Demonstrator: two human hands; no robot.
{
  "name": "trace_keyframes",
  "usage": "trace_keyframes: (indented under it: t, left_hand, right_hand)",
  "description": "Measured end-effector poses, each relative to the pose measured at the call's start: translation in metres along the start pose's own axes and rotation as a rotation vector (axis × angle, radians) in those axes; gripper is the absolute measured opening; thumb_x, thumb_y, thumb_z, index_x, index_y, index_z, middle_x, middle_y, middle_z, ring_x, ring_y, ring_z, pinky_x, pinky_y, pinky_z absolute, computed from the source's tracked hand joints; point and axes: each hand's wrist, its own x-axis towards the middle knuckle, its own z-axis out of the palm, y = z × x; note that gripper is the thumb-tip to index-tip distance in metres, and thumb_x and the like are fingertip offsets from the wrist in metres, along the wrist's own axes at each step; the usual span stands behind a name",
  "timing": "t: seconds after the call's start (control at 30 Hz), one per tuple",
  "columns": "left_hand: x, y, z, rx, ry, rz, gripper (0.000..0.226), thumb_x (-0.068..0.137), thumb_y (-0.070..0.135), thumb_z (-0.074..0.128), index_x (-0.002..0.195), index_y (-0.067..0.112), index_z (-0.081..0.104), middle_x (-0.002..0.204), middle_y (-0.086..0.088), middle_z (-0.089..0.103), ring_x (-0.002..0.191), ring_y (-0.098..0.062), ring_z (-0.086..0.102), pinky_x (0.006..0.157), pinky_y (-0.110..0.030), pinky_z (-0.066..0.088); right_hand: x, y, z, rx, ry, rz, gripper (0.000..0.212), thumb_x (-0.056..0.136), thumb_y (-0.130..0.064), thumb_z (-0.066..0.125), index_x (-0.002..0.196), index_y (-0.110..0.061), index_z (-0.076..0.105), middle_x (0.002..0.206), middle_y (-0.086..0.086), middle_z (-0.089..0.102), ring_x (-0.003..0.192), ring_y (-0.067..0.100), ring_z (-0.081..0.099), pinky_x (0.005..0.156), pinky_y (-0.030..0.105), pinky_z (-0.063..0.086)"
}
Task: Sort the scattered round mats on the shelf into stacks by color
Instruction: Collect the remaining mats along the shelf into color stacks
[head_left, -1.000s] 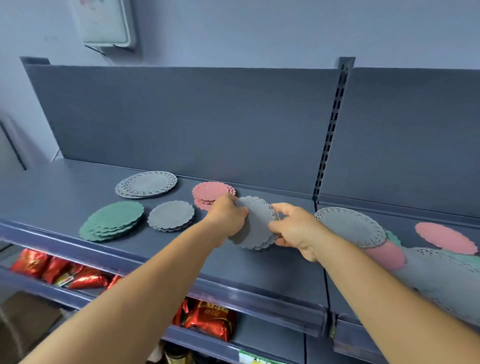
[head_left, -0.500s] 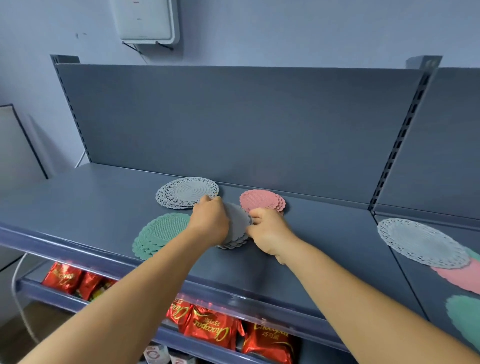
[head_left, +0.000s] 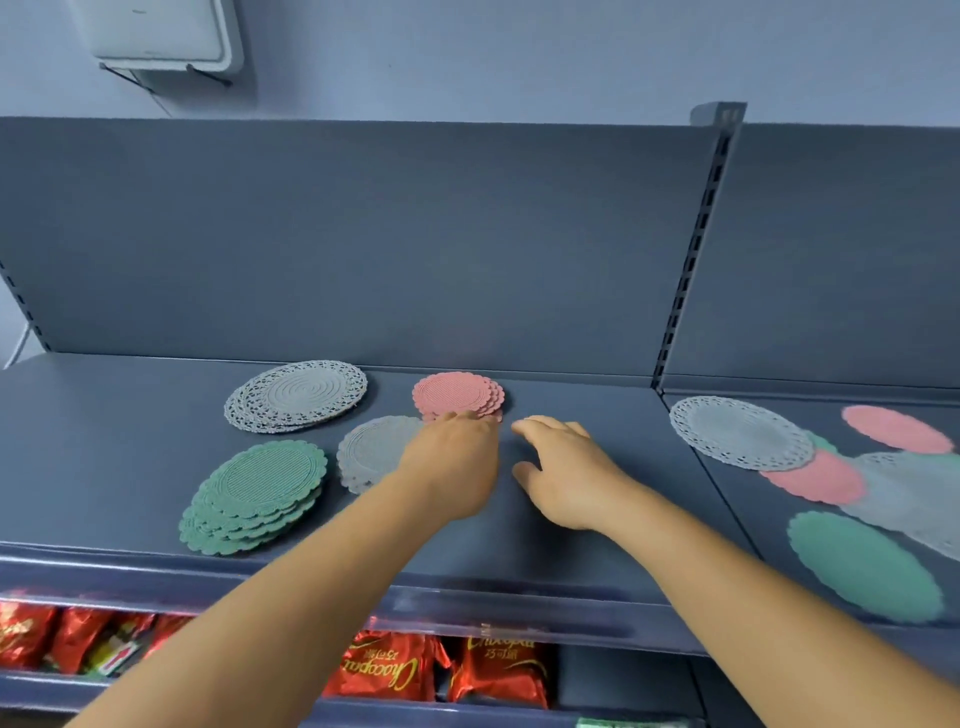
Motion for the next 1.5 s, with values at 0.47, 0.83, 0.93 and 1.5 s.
trace_keyframes:
  t: [0.47, 0.83, 0.93, 1.5]
  left_hand:
    - [0.012, 0.179, 0.022, -0.134, -0.055, 0.182, 0.046, 0.095, 0.035, 0.046, 0.135, 0.012, 0.043, 0.131, -0.008, 0.050, 0.124, -0.026, 0.045, 0.095, -0.038, 0.046]
    - [0.016, 0.278, 0.045, -0.095, -0.199, 0.161, 0.064, 0.084, 0.059, 0.053, 0.131, 0.015, 0.049, 0.125, -0.005, 0.054, 0.116, -0.024, 0.050, 0.093, -0.038, 0.047]
    - [0.016, 0.287, 0.047, -0.080, -0.221, 0.144, 0.072, 0.080, 0.055, 0.062, 0.135, 0.014, 0.044, 0.130, -0.006, 0.049, 0.121, -0.024, 0.046, 0.095, -0.035, 0.044]
    - [0.047, 0.272, 0.032, -0.550, -0.011, -0.018, 0.011, 0.092, 0.027, 0.056, 0.097, 0.020, 0.049, 0.083, 0.003, 0.055, 0.073, -0.014, 0.053, 0.058, -0.025, 0.042]
  right_hand:
    - [-0.092, 0.156, -0.065, -0.091, 0.108, 0.167, 0.048, 0.096, -0.028, 0.046, 0.142, -0.019, 0.038, 0.149, -0.001, 0.039, 0.137, 0.022, 0.030, 0.111, 0.032, 0.027]
    - [-0.133, 0.254, -0.104, -0.067, 0.088, 0.159, 0.048, 0.095, -0.023, 0.048, 0.142, -0.021, 0.039, 0.151, -0.001, 0.036, 0.140, 0.021, 0.028, 0.111, 0.028, 0.025]
    - [-0.140, 0.275, -0.108, -0.062, 0.077, 0.163, 0.049, 0.095, -0.022, 0.048, 0.143, -0.021, 0.038, 0.152, -0.002, 0.035, 0.140, 0.021, 0.028, 0.112, 0.029, 0.024]
    - [-0.112, 0.299, -0.106, -0.027, 0.083, 0.195, 0.045, 0.091, -0.028, 0.052, 0.135, -0.026, 0.047, 0.144, -0.002, 0.045, 0.133, 0.021, 0.037, 0.107, 0.036, 0.036]
